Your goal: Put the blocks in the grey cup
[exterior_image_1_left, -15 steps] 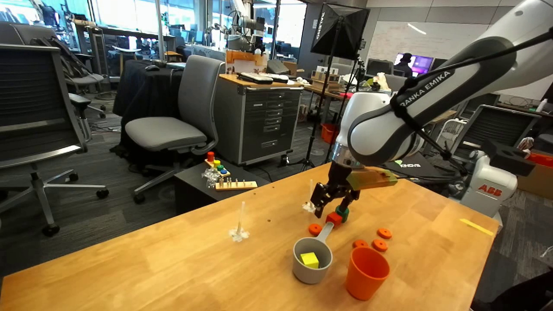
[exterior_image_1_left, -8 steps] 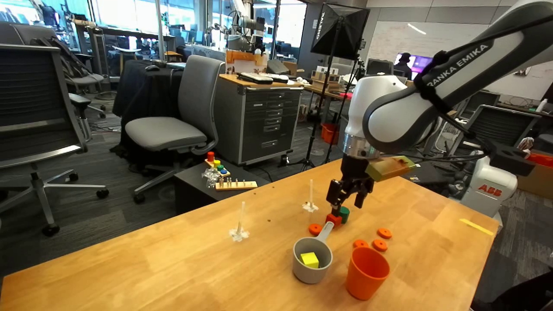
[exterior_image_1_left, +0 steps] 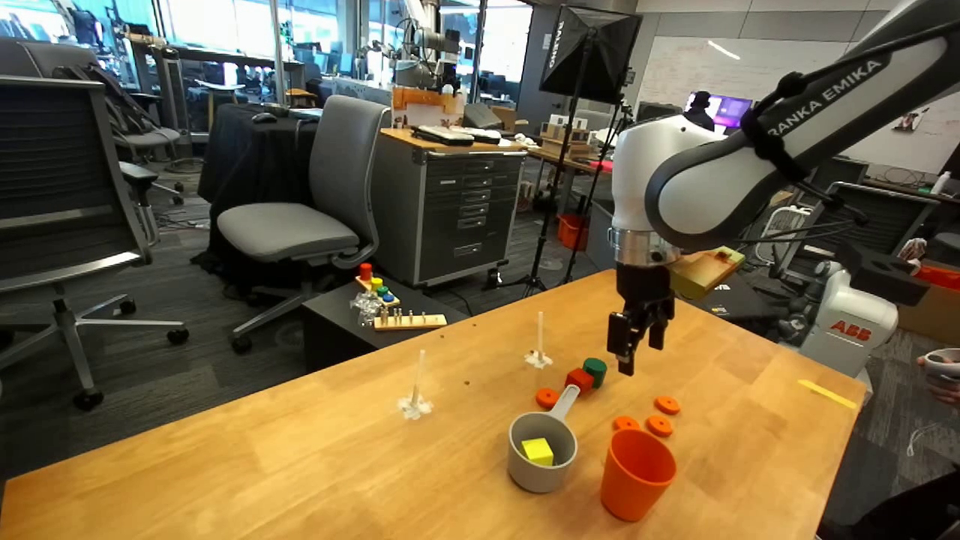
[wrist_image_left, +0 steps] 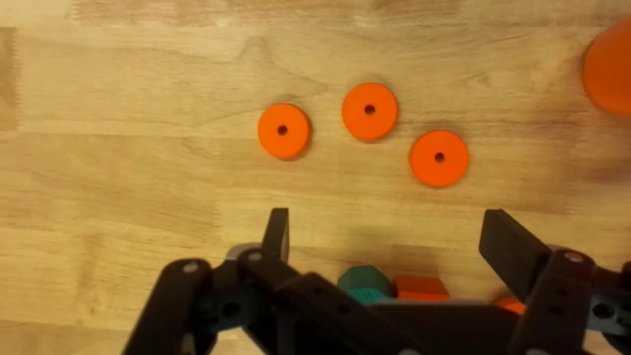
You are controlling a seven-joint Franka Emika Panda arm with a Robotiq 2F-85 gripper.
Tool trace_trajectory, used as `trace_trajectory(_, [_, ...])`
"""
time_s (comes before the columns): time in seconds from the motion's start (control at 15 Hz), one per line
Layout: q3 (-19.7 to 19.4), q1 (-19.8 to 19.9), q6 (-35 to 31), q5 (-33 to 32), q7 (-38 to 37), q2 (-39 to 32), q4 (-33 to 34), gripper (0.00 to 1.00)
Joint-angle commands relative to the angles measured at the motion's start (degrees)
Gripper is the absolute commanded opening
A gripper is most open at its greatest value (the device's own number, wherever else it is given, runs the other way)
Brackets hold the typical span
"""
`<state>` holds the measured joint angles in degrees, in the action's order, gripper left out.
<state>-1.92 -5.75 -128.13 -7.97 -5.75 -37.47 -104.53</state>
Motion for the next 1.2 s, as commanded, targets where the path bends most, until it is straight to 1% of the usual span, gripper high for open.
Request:
trace_trajectory(0.0, [-0.31,-1.19,4.77,-3.5,1.64,-2.82,5.93,1.0])
trace_trajectory(0.2, [-0.05,-1.55,5.94,-4.66,1.93,-6.2,10.74,1.0])
trace_trajectory(0.53, [0.1,-1.57,6.77,-3.73,2.53,-12.78,18.2,1.0])
trace_trajectory(0.8, [-0.38,-1.31,7.78,-3.6,2.57,-15.19,21.46,1.0])
trace_trajectory(1.13, [0.08,-1.22,8.4,-3.27,3.2,-17.84,24.92,1.0])
